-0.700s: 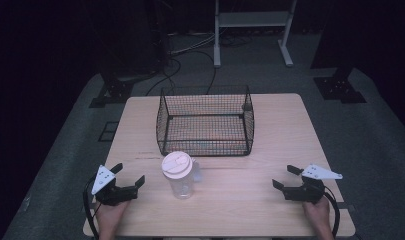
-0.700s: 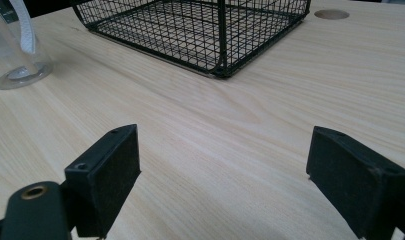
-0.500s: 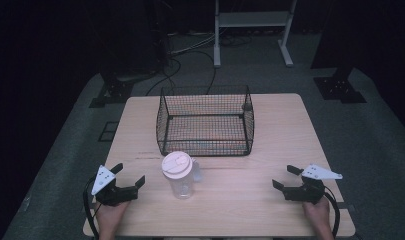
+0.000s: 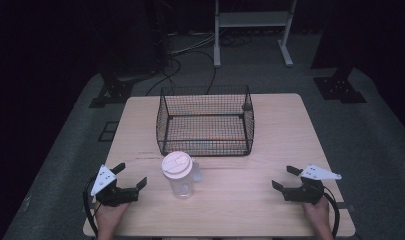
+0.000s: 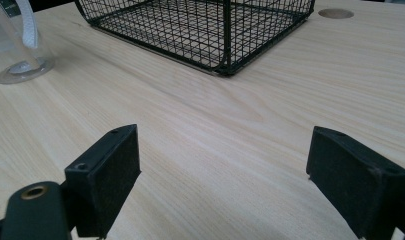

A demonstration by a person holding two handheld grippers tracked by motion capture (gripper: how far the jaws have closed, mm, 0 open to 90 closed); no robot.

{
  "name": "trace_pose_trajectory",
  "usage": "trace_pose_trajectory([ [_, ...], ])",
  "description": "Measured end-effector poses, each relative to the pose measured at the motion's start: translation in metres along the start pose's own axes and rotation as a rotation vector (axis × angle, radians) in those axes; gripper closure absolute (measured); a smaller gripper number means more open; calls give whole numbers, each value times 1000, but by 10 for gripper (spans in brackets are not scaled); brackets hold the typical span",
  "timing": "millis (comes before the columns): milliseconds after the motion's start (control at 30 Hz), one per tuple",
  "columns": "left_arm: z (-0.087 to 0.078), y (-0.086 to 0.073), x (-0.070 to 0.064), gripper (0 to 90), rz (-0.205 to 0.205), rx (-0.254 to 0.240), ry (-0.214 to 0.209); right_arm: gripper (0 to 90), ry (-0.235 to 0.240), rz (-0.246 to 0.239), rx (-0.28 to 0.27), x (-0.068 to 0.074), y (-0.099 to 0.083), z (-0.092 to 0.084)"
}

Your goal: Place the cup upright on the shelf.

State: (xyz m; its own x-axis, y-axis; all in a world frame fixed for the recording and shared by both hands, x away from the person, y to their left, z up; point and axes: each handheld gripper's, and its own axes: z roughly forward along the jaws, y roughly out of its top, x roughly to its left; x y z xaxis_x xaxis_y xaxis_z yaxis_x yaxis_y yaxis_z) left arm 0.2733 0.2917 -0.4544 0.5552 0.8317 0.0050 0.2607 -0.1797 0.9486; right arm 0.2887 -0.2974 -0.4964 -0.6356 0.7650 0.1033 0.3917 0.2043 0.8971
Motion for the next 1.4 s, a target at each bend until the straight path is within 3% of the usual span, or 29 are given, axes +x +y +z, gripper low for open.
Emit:
trace_pose_trajectory([
  [267,-6,16,0,0,26,2,-28,128,-2,-8,7,1,0,1],
  [500,-16,25,1,0,34,-7,-81,128,-2,-9,9,1,0,1],
  [567,-21,29,-1,0,44,-10,-121,129,-3,-11,9,1,0,1],
  [767,-30,38,-3,0,52,-13,-156,128,-2,-10,9,1,0,1],
  [1033,-36,53,-11,0,90,21,-221,128,-2,-11,8,1,0,1],
  [1400,-36,64,-24,0,129,23,-281,128,-2,-9,9,1,0,1],
])
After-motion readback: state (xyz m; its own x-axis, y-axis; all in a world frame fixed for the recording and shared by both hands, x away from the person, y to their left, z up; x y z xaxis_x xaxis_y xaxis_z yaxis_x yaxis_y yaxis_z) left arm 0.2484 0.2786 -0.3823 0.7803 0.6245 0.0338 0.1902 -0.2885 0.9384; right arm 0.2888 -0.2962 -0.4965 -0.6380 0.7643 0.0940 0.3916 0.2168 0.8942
